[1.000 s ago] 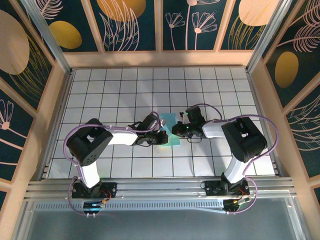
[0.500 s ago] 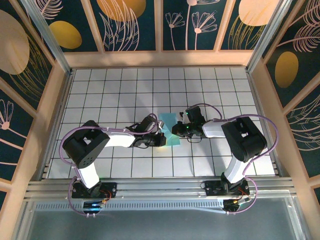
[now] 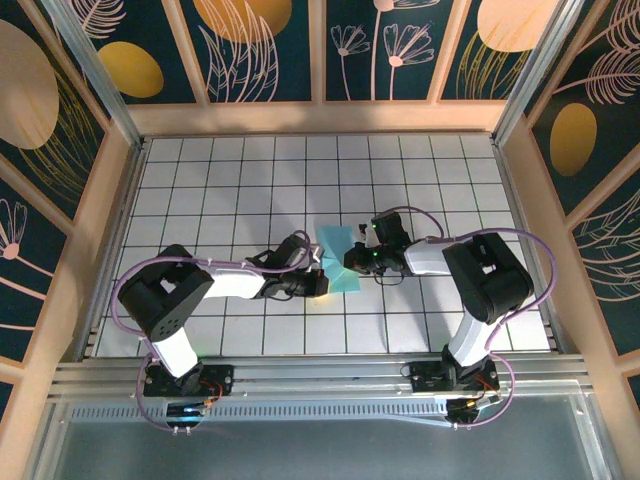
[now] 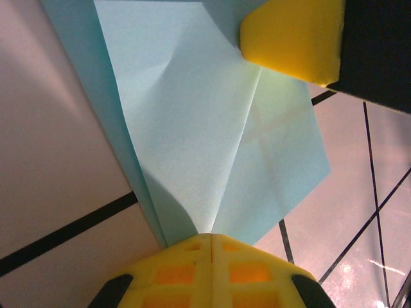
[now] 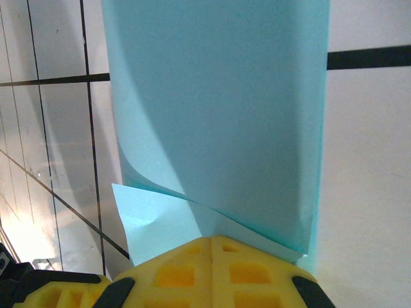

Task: Fold a paper plane with a square sheet of paper (fold left side to right side)
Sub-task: Fold the triangle a second time at the center of the table.

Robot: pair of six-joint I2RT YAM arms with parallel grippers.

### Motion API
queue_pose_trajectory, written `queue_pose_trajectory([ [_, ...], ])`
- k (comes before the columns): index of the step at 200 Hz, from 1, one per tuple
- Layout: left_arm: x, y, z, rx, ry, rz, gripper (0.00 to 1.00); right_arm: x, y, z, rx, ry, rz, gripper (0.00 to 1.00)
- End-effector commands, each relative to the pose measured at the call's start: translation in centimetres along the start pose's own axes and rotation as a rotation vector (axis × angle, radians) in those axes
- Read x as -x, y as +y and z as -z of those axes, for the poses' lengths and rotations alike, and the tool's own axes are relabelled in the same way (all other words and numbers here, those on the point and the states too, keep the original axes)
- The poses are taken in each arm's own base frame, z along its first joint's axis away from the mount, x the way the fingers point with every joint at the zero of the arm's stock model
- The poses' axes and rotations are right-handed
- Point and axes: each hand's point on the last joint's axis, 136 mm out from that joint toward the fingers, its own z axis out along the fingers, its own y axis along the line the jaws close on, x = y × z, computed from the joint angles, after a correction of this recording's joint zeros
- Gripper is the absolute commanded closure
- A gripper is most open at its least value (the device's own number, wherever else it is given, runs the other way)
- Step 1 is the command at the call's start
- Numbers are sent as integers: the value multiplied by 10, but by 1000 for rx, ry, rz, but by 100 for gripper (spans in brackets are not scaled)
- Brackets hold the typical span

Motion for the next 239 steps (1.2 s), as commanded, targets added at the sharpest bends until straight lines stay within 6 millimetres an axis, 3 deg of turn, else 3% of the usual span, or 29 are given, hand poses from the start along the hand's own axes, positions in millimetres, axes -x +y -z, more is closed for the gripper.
queue_pose_trajectory([
  [1,-39,17,1,33,134,25,100,-33,-60,-4,-210,94,-88,100],
  [107,-51,22,4,62,164,13,100,-29,-54,-4,-198,92,-79,100],
  [150,-47,12,16,32,134,-11,100,-24,-42,-5,-143,82,-71,100],
  [194,-3,-13,49,0,-34,-14,100,-1,3,3,-11,21,-22,100],
  [216,23,-16,65,-14,-118,17,96,16,28,17,53,-41,17,89],
  [239,47,-11,73,-11,-184,57,91,32,42,36,58,-123,58,78],
])
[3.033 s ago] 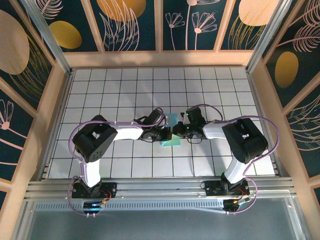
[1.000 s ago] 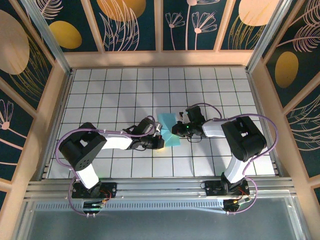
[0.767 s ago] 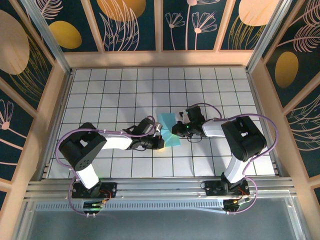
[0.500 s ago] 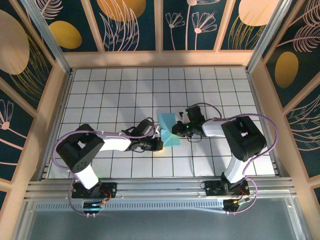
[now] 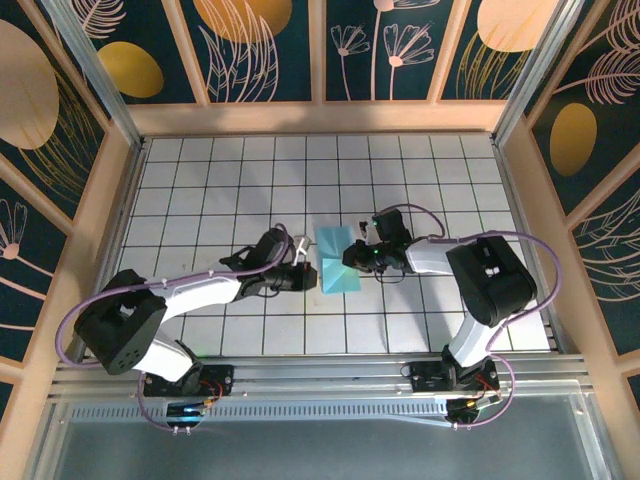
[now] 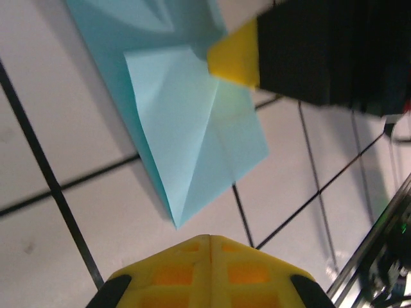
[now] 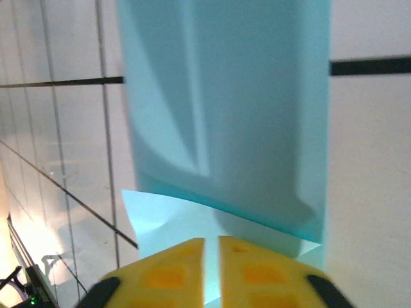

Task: Fold a paper plane with a square sheet of paper (fold left side to right side)
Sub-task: Fold the triangle a second time at the center of the table, then turn over the paper at the center of the table.

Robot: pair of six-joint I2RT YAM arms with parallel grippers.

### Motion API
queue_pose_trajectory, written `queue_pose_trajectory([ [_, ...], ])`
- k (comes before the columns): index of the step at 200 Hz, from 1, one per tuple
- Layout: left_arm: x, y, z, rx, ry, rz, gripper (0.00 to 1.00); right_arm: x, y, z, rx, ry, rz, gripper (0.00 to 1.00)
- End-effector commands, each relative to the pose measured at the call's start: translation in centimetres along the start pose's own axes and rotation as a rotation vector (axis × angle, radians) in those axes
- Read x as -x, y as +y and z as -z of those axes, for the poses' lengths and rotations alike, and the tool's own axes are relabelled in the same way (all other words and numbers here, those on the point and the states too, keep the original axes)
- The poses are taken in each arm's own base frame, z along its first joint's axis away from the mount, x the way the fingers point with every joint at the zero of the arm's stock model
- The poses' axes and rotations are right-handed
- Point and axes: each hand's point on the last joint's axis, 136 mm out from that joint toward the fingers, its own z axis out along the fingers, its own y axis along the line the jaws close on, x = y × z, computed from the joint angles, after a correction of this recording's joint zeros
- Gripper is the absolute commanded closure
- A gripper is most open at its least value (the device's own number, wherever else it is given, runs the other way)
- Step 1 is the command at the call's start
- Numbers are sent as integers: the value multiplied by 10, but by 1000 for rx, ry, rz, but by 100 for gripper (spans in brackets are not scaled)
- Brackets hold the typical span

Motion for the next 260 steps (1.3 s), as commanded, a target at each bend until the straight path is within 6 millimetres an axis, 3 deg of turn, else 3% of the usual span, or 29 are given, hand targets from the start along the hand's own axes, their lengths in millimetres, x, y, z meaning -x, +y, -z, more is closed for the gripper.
queue_pose_trajectory([
  [1,26,5,8,19,-74,55,90,25,28,25,28,-111,61,77],
  [28,46,8,5,12,-124,84,72,39,26,51,-23,-222,100,63],
  [48,52,5,-2,-2,-119,66,65,44,19,69,-37,-291,98,52],
  [88,61,15,-22,52,-104,42,60,41,18,100,63,-408,58,35],
  [124,64,25,-42,78,-79,40,58,29,12,108,98,-417,38,31],
  [175,64,31,-62,84,-38,32,59,21,1,108,55,-406,23,31],
  [260,58,30,-72,44,-15,36,82,17,-8,102,20,-366,20,31],
])
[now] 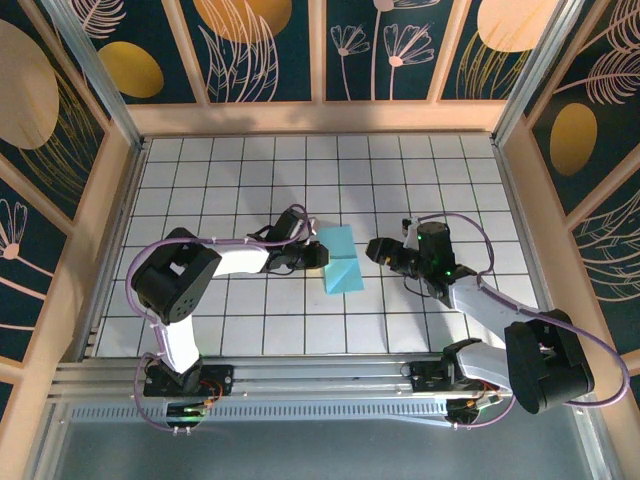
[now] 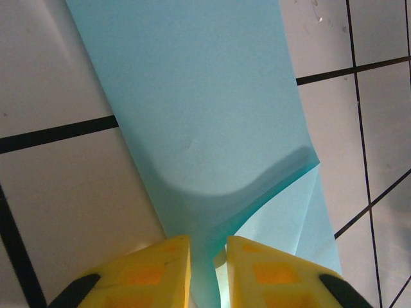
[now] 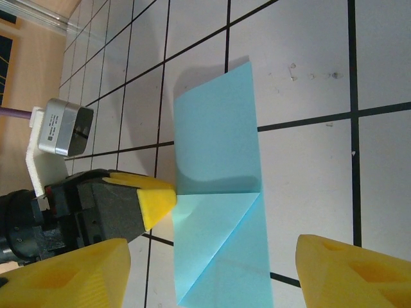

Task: Fold a paper plane with a square sheet of paper (fold left side to right side)
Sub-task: Turn over the paper at the center of the table.

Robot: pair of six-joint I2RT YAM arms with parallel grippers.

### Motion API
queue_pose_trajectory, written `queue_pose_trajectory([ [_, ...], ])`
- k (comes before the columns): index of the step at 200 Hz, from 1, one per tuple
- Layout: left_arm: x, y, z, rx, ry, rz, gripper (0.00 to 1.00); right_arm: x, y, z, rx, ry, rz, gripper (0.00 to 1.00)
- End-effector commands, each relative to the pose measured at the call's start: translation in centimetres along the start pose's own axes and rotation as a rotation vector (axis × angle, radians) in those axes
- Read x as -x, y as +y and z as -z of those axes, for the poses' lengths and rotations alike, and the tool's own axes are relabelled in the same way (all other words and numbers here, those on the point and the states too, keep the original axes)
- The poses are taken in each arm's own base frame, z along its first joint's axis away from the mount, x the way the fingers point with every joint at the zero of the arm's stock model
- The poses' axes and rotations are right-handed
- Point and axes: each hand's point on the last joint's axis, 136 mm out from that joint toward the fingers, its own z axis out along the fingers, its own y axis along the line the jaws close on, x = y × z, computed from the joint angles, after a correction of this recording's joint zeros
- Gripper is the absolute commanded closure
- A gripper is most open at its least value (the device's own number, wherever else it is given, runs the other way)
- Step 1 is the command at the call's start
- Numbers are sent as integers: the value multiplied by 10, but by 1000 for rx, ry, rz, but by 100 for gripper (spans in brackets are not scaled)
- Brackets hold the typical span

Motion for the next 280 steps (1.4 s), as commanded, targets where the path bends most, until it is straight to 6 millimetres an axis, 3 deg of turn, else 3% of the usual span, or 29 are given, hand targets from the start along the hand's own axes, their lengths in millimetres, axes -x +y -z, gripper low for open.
queue_pose_trajectory([
  [1,7,-7,-3,-33,-13,-16,82,3,-1,0,-8,-5,9,31],
  [82,8,-13,-6,-67,-7,-15,78,-3,1,-5,20,33,1,30],
  [129,10,-15,-6,-73,-8,-20,95,-7,2,-7,39,56,-2,30],
  [140,12,-15,-2,-66,-26,-27,100,-9,4,-8,50,67,-3,30],
  [190,26,-18,34,-46,-165,-34,100,-16,22,-19,159,125,-18,36],
  [195,30,-25,43,-64,-192,-39,100,-17,26,-20,176,130,-16,37],
  [235,29,-26,58,-79,-241,-14,100,-16,47,-37,249,136,-10,39],
  [280,27,-23,68,-79,-271,19,100,-15,54,-60,266,129,-11,39],
])
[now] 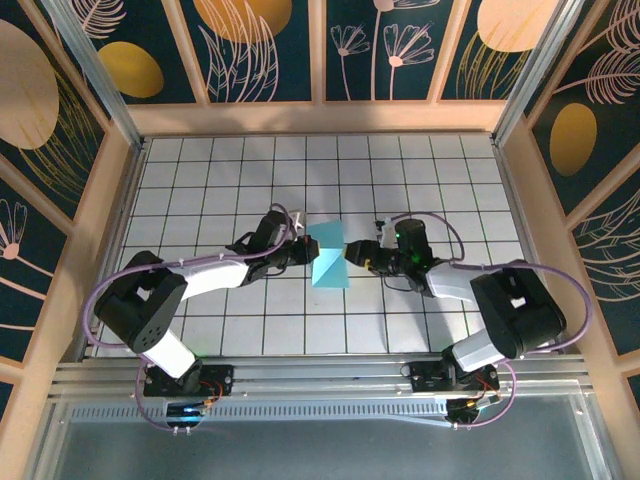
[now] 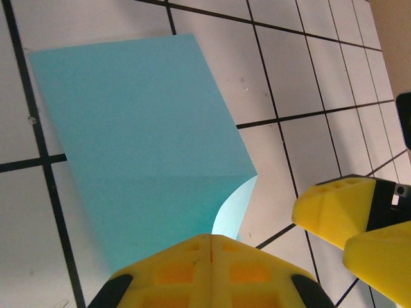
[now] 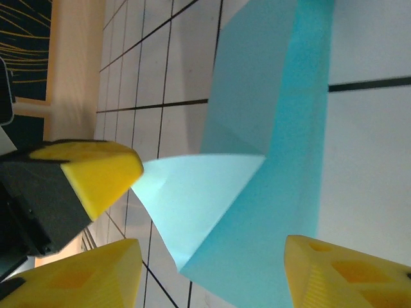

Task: Fold a paper plane with a square sheet of paper (fold left side to right side)
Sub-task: Turn over the paper at the center of the table.

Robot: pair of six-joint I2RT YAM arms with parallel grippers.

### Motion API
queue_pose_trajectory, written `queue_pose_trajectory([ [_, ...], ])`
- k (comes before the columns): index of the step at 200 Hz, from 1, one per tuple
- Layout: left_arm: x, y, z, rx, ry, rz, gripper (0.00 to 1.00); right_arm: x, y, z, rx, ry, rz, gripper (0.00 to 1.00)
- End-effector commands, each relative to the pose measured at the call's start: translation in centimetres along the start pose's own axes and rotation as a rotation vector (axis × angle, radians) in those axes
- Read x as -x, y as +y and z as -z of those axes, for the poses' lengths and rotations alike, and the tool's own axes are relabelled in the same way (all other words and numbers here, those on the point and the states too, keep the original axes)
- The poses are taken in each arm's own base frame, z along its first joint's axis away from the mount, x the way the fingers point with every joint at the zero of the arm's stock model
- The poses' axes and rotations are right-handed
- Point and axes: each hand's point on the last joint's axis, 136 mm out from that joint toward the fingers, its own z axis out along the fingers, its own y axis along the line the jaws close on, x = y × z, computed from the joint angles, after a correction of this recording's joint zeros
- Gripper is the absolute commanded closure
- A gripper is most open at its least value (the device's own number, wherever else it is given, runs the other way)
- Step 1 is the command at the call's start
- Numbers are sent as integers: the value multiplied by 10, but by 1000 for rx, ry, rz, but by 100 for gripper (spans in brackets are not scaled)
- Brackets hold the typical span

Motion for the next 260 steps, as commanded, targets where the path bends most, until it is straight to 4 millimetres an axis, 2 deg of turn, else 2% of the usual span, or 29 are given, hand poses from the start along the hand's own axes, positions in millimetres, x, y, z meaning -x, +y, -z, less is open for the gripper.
queue_pose_trajectory([
  [1,11,-4,10,-16,-63,24,100,18,18,-9,63,-53,35,39],
  [87,12,-5,18,-24,-90,36,100,19,18,-38,78,-29,28,41],
  [150,11,-2,16,-11,-80,35,100,15,17,-50,85,-10,26,50],
  [195,7,2,11,4,-64,35,100,13,15,-54,84,-2,26,60],
  [210,7,3,11,11,-63,36,100,12,15,-54,83,-2,28,68],
  [221,8,3,11,11,-66,38,100,13,16,-54,89,-5,29,70],
  [245,12,2,17,21,-87,36,92,15,19,-54,98,-16,38,80],
  [260,17,4,25,42,-115,37,83,18,22,-52,104,-30,54,91],
])
